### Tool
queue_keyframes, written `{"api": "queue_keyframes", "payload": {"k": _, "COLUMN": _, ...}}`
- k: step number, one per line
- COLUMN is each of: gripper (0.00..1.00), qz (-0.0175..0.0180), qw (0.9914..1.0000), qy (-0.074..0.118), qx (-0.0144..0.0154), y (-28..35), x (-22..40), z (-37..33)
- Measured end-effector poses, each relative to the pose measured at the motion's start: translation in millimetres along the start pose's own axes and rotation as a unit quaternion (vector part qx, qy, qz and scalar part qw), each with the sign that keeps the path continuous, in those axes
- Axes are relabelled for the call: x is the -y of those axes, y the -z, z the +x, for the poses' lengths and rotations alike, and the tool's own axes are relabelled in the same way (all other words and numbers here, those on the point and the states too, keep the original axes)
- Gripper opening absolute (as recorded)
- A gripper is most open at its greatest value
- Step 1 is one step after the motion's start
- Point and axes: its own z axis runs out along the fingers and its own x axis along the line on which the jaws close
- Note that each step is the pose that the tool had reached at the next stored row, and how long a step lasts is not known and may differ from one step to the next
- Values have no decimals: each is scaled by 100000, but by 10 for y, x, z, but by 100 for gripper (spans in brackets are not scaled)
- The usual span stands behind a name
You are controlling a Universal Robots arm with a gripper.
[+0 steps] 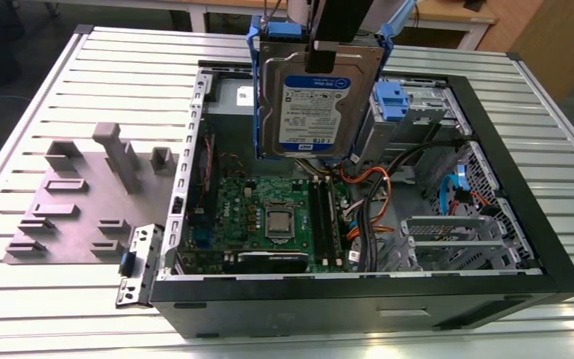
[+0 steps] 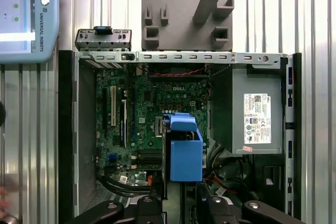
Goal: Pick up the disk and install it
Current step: 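Insert the disk into the insertion slot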
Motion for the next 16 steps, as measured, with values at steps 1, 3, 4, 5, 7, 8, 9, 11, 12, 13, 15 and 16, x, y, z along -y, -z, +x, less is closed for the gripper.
{"api": "queue_keyframes", "payload": {"k": 1, "gripper": 35, "qz": 3, "qw": 100000, "qy": 2, "qx": -1, "y": 0, "x": 0, "z": 4}}
{"api": "queue_keyframes", "payload": {"k": 3, "gripper": 35, "qz": 1, "qw": 100000, "qy": 4, "qx": -19, "y": 0, "x": 1, "z": 17}}
{"api": "queue_keyframes", "payload": {"k": 4, "gripper": 35, "qz": 1, "qw": 100000, "qy": 3, "qx": -31, "y": 1, "x": 1, "z": 28}}
{"api": "queue_keyframes", "payload": {"k": 5, "gripper": 35, "qz": 2, "qw": 100000, "qy": 0, "qx": -33, "y": 1, "x": 1, "z": 44}}
{"api": "queue_keyframes", "payload": {"k": 7, "gripper": 35, "qz": 2, "qw": 100000, "qy": 2, "qx": -33, "y": 2, "x": 2, "z": 84}}
{"api": "queue_keyframes", "payload": {"k": 8, "gripper": 35, "qz": 3, "qw": 100000, "qy": 1, "qx": -31, "y": 2, "x": 2, "z": 107}}
{"api": "queue_keyframes", "payload": {"k": 9, "gripper": 35, "qz": 3, "qw": 100000, "qy": -1, "qx": -32, "y": 2, "x": 2, "z": 134}}
{"api": "queue_keyframes", "payload": {"k": 11, "gripper": 35, "qz": 2, "qw": 100000, "qy": -2, "qx": -39, "y": 4, "x": 4, "z": 194}}
{"api": "queue_keyframes", "payload": {"k": 12, "gripper": 35, "qz": 1, "qw": 100000, "qy": 0, "qx": -47, "y": 4, "x": 5, "z": 224}}
{"api": "queue_keyframes", "payload": {"k": 13, "gripper": 35, "qz": 4, "qw": 100000, "qy": 0, "qx": -43, "y": 4, "x": 6, "z": 254}}
{"api": "queue_keyframes", "payload": {"k": 15, "gripper": 35, "qz": 2, "qw": 100000, "qy": -2, "qx": -48, "y": 5, "x": 8, "z": 314}}
{"api": "queue_keyframes", "payload": {"k": 16, "gripper": 35, "qz": 1, "qw": 100000, "qy": -1, "qx": -51, "y": 4, "x": 9, "z": 345}}
